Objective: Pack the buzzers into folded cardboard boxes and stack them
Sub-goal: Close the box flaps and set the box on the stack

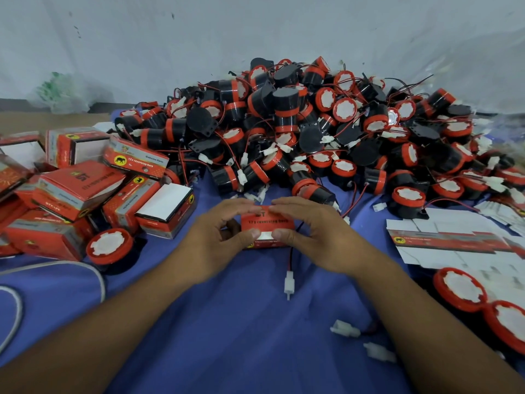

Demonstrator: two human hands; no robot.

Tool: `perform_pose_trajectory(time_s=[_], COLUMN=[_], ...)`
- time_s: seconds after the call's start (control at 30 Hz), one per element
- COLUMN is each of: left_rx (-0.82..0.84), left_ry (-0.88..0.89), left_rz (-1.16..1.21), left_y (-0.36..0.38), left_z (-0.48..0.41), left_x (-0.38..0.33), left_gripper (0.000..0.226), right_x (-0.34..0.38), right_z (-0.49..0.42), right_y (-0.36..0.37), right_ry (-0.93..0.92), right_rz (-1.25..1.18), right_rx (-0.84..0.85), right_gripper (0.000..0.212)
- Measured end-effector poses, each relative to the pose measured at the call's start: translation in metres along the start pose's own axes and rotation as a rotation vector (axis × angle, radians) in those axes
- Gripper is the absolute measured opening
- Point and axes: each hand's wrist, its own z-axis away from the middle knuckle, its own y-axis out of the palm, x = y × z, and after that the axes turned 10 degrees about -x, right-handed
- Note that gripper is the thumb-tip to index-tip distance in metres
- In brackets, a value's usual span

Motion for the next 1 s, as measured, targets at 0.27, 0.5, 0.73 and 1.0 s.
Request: perform_pose_trajectory(time_s=[0.27,0.5,0.73,1.0], left_rx=[-0.049,-0.049,0.027,0.022], left_ry=[0.086,0.185,0.664,0.389], left_rz=[-0.033,-0.183,-0.704,-0.419], left_y=[0.005,0.001,-0.008,-0.006], left_z=[0.001,0.001,-0.002,0.009], left_x=[-0.006,-0.006,0.002,-0.002], left_gripper=[0.035,0.037,0.038,0.037], right_x=[0.001,0.006,0.007,0.008], right_z=[-0.002,0.001,0.010,0.013], right_y=[0.000,0.001,0.001,0.006], right_ry=[-0.117,-0.140,-0.155,-0.109], right_rz=[0.024,0.085,0.287,0.176], right_rx=[-0.046,0.005,0.171,0.105], right_gripper=[0.036,0.038,0.060,0.059])
